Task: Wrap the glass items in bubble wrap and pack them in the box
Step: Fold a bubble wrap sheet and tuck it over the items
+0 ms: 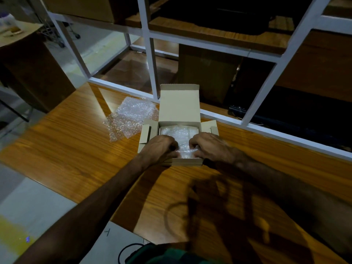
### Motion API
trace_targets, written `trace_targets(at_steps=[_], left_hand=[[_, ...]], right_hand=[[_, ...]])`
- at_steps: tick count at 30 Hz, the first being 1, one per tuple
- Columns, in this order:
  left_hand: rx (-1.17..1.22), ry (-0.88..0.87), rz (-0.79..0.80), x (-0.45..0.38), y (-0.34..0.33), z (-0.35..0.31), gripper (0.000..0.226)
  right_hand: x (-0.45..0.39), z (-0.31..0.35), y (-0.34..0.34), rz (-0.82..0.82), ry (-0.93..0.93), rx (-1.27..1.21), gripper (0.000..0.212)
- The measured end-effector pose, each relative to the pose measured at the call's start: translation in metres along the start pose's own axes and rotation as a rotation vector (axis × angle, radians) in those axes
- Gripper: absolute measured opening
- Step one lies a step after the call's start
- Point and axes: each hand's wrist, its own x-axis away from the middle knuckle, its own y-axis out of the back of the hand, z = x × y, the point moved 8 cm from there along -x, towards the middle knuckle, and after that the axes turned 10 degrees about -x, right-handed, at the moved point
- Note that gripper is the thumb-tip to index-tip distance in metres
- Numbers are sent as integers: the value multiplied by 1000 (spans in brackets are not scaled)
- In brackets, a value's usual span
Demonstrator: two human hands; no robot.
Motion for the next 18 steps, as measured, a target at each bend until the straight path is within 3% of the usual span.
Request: trace_targets(at_steps=[4, 11, 18], left_hand=[[-225, 6, 13, 13, 4, 13, 26], [-242, 89, 115, 5, 7, 19, 12], [-385, 116, 200, -6, 0, 22, 18]], right_hand=[[10, -13, 6, -11, -25, 9, 20], [-12, -4, 10, 106, -121, 117, 15], [-20, -6, 4, 148, -127, 200, 23]])
